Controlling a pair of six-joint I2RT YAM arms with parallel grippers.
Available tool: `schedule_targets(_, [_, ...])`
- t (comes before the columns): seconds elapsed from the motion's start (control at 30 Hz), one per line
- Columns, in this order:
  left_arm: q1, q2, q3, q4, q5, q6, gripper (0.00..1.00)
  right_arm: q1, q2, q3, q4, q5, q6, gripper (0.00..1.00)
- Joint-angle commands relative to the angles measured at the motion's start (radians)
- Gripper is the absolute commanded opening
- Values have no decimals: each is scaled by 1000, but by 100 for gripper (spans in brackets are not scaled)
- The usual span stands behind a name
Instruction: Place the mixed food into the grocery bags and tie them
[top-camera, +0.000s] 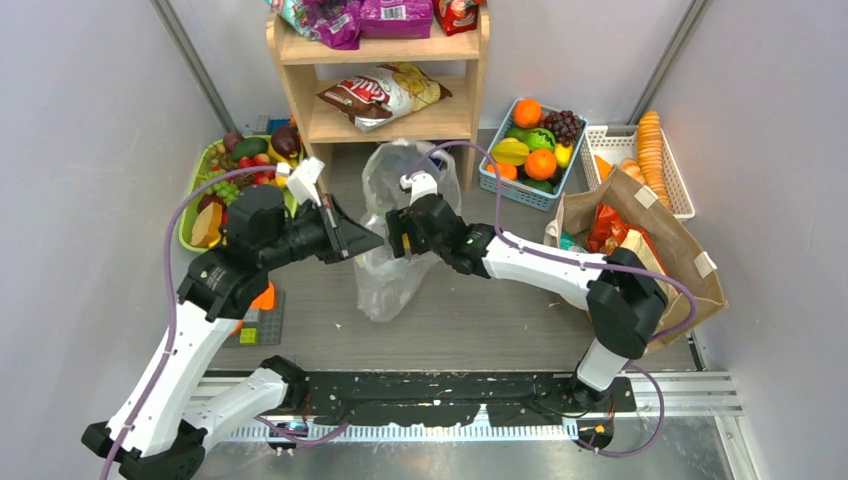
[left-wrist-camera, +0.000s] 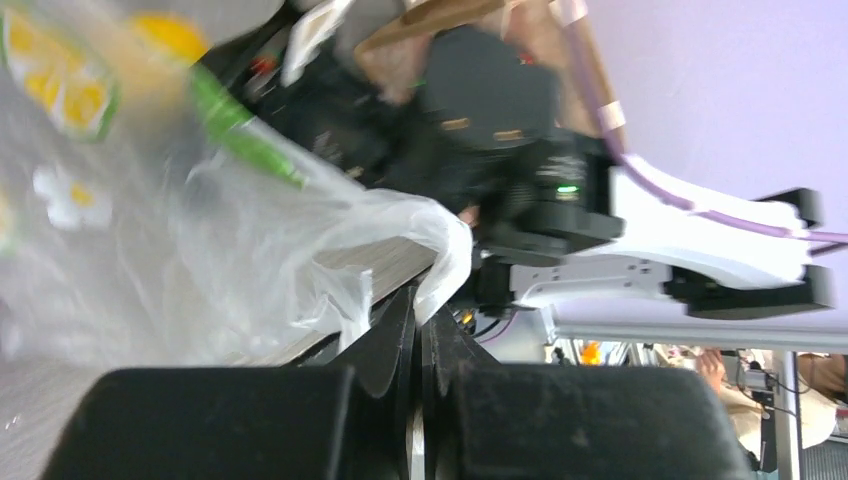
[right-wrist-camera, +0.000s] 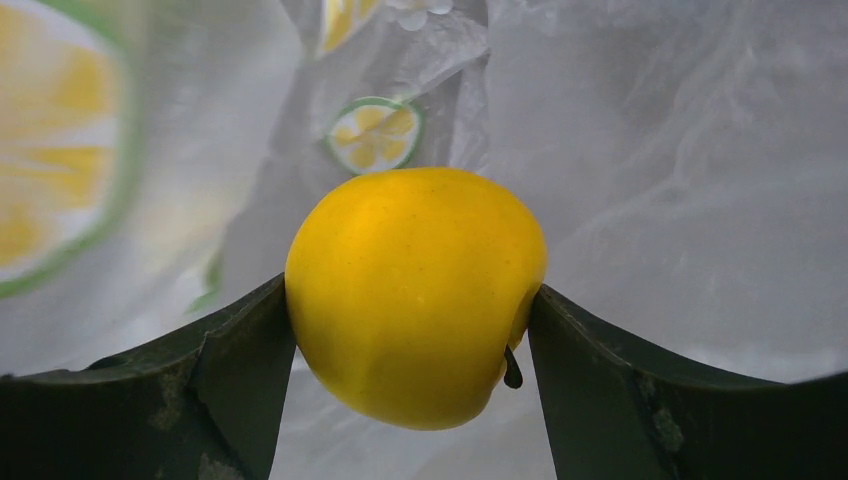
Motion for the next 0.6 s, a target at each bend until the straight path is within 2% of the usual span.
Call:
schedule_targets(0.0, [4,-13,133,77,31,-32,0,-4,39,38,-60,-168,-2,64])
schedule_targets(0.07, [16,-22,129,70,8,-32,0,-4,53,60,-92,-223,-20,77])
schedule_targets(0.13, [32,-36,103,59,-15,-28,0,-4,52,78,-127,-252,-33,94])
schedule_targets(0.2, [51,-51,66,54,-21,-25,0,-4,32,85,-150,-252,-43,97])
schedule_targets(0.37, [69,-84,-20,30,-58,9,0,-11,-56,116,-231,-208,-69,98])
schedule_targets(0.57, [77,-100,-31,-29,-134,71,0,-27,-171,152,-373,-114,-82,98])
